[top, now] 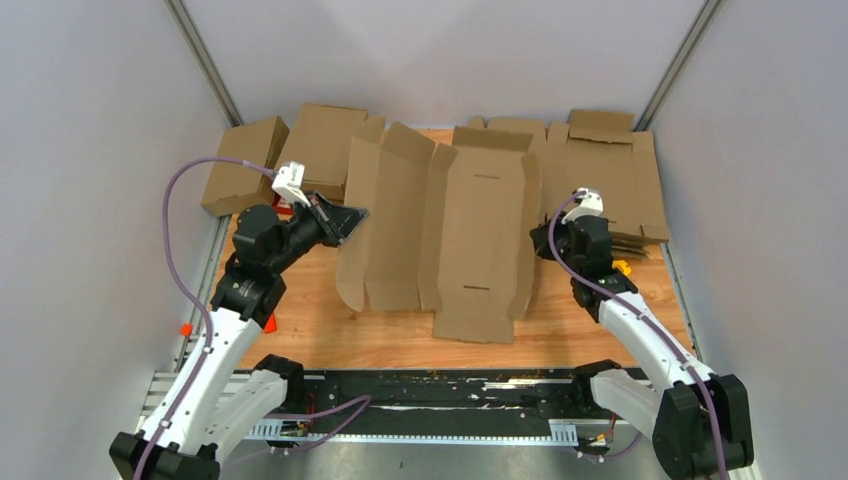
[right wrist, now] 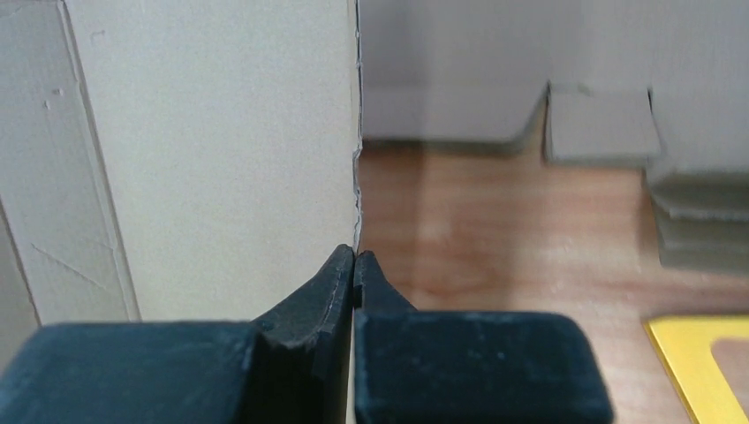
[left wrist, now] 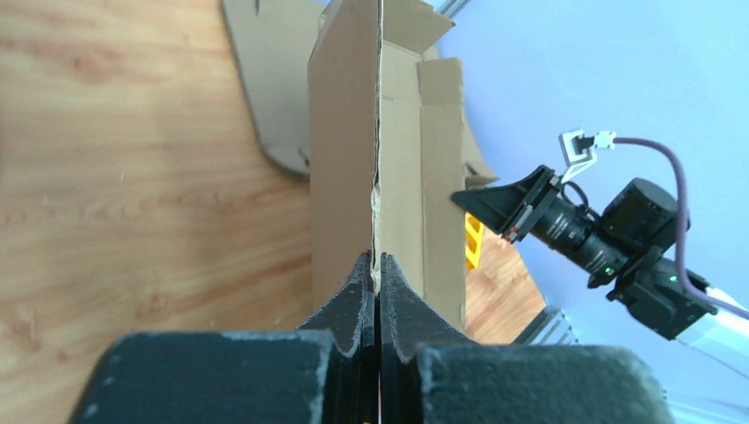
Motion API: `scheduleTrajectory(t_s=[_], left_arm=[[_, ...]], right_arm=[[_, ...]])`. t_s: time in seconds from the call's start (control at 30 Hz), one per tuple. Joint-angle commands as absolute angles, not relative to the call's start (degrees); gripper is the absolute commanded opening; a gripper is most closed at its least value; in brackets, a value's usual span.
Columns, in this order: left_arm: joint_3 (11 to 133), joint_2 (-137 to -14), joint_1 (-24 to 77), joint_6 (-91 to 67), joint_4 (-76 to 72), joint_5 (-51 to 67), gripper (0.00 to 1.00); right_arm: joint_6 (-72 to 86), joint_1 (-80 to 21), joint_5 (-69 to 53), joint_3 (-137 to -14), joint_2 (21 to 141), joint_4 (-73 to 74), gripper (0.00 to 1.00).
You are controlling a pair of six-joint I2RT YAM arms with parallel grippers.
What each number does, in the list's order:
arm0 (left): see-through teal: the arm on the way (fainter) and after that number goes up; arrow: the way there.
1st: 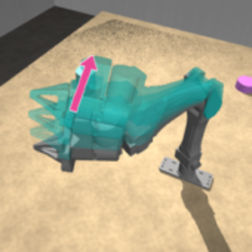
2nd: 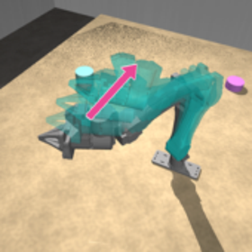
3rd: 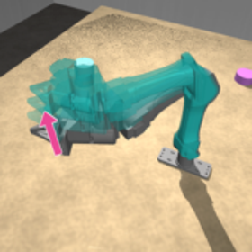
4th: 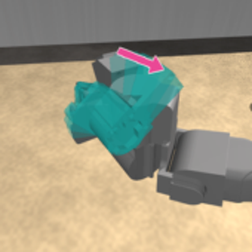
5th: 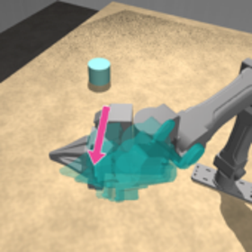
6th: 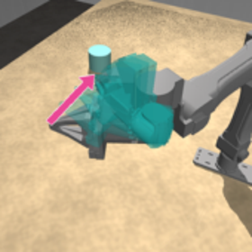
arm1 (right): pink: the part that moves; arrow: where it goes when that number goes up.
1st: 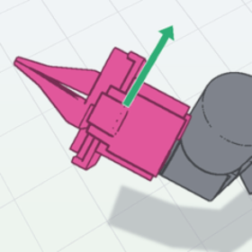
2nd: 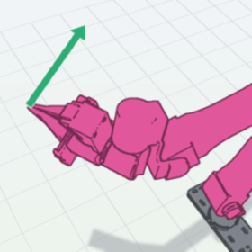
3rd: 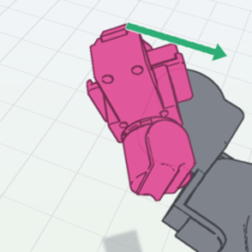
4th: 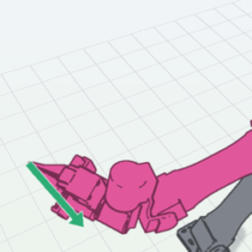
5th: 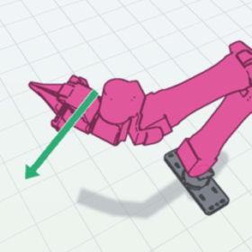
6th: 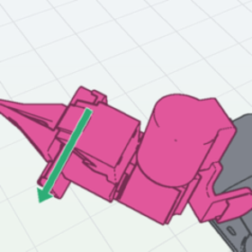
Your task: Fold the paper box
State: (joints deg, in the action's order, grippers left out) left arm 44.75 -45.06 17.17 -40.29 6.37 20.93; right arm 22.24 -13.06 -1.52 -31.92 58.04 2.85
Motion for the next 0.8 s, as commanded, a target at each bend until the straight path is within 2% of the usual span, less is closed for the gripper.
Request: scheduleTrajectory(t_s=[0.0, 0.2, 0.37, 0.6, 0.77], left_arm=[[49.3, -44.5, 17.3, -36.7, 0.3, 21.9, 0.00], [44.3, -44.3, 20.2, -36.5, -9.4, 22.5, 0.00], [39.8, -40.6, 29.2, -30.7, -9.9, 13.6, 0.00], [32.6, -36.3, 29.7, -33.5, -14.3, 13.6, 0.00], [29.8, -32.9, 30.0, -32.2, -12.3, 14.0, 0.00]], right_arm=[[25.5, -14.2, -1.5, -28.5, 57.0, -19.2, 0.00], [17.1, -21.6, 8.7, -25.9, 60.1, -29.9, 0.00], [14.8, -23.8, 12.0, -18.4, 62.6, -45.2, 0.00], [11.7, -25.2, 13.9, -16.5, 62.6, -47.0, 0.00], [9.0, -25.8, 14.2, -15.7, 62.5, -47.5, 0.00]])
